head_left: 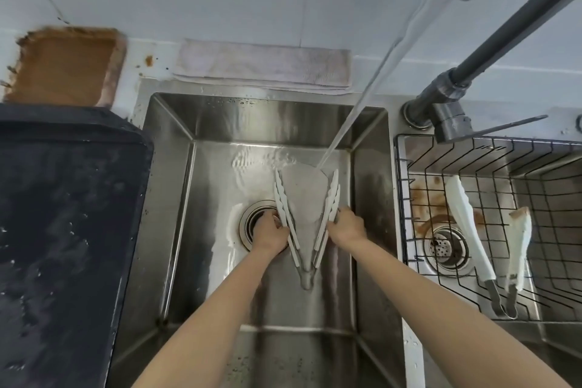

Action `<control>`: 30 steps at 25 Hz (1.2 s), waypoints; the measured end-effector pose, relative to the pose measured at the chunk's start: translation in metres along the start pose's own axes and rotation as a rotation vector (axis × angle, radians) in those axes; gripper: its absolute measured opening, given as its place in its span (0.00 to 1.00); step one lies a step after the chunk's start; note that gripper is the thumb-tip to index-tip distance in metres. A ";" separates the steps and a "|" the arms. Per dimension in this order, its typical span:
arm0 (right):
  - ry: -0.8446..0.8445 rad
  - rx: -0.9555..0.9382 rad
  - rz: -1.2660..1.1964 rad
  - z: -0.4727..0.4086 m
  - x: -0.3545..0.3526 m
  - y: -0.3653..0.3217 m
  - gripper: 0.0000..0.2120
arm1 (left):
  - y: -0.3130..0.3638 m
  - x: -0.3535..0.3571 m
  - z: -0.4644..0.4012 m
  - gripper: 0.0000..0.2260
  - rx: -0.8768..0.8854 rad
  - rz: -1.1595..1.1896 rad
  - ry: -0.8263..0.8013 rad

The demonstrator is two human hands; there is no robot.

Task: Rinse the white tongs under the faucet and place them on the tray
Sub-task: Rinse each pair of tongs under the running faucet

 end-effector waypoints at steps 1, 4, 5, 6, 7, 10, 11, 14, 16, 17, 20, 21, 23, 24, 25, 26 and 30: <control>-0.014 -0.018 0.018 0.004 -0.003 -0.003 0.18 | 0.003 -0.002 0.002 0.10 0.018 -0.010 -0.006; -0.031 -0.106 0.070 0.020 -0.014 -0.017 0.20 | 0.015 -0.012 0.012 0.16 0.082 -0.048 -0.027; -0.028 -0.136 0.079 0.026 -0.019 -0.022 0.21 | 0.020 -0.016 0.018 0.18 0.092 -0.064 -0.034; -0.023 -0.170 0.083 0.034 -0.026 -0.027 0.21 | 0.026 -0.021 0.026 0.19 0.110 -0.077 -0.043; -0.022 -0.201 0.082 0.042 -0.033 -0.032 0.21 | 0.032 -0.024 0.032 0.20 0.128 -0.089 -0.051; 0.013 -0.310 0.090 0.070 -0.056 -0.044 0.22 | 0.056 -0.032 0.056 0.19 0.254 -0.160 -0.040; 0.038 -0.347 0.080 0.079 -0.066 -0.046 0.22 | 0.067 -0.033 0.066 0.19 0.300 -0.196 -0.040; 0.093 -0.434 0.025 0.104 -0.094 -0.044 0.24 | 0.095 -0.032 0.093 0.19 0.420 -0.284 -0.024; 0.131 -0.480 0.009 0.119 -0.112 -0.035 0.23 | 0.111 -0.029 0.113 0.19 0.486 -0.329 0.006; 0.152 -0.503 0.005 0.125 -0.121 -0.030 0.23 | 0.119 -0.026 0.123 0.19 0.522 -0.360 0.026; 0.221 -0.550 0.002 0.139 -0.149 -0.011 0.23 | 0.139 -0.013 0.150 0.19 0.624 -0.510 0.086; 0.246 -0.545 0.006 0.141 -0.158 -0.001 0.22 | 0.145 -0.006 0.158 0.19 0.660 -0.571 0.103; 0.289 -0.501 0.025 0.136 -0.175 0.021 0.21 | 0.154 0.009 0.171 0.19 0.713 -0.657 0.122; 0.302 -0.469 0.037 0.133 -0.183 0.033 0.22 | 0.158 0.018 0.175 0.19 0.729 -0.685 0.126; 0.312 -0.433 0.047 0.129 -0.189 0.046 0.22 | 0.161 0.027 0.178 0.20 0.742 -0.702 0.123; 0.322 -0.394 0.059 0.125 -0.195 0.059 0.22 | 0.164 0.038 0.180 0.20 0.749 -0.710 0.107; 0.325 -0.277 0.152 0.109 -0.208 0.108 0.19 | 0.169 0.086 0.185 0.20 0.777 -0.784 0.021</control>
Point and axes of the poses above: each hand's wrist, its own z-axis away from the middle knuckle, its own x-axis out of the palm, y = z × x, the point moved 5 cm from there along -z, towards the middle knuckle, and after that the axes turned 1 degree about y, right-handed, at the moved point
